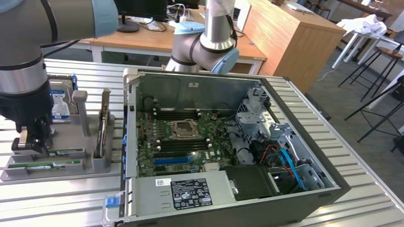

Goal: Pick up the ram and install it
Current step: 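Pick up the ram and move it above insertion slot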

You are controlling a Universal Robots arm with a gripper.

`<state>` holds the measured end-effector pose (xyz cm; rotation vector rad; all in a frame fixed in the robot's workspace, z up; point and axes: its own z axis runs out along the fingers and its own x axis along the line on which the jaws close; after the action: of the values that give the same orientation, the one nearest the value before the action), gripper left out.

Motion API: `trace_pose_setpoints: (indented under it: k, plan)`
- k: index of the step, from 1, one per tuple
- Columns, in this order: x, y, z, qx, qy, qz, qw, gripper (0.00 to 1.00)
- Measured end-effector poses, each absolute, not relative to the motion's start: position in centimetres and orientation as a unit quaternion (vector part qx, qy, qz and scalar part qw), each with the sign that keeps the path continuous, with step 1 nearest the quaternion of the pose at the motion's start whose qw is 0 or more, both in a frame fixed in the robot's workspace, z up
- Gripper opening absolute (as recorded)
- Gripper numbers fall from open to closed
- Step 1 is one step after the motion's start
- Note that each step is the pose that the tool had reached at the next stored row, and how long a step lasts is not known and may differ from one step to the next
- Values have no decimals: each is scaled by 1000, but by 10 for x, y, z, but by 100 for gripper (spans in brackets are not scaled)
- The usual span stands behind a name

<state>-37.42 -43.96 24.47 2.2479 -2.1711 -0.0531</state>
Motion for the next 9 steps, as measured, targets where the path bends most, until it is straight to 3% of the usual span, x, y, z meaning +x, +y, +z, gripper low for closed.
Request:
trace_pose_setpoints:
  k: [9]
  plan:
    - [-374, -440, 231, 719, -695, -17, 8, 36]
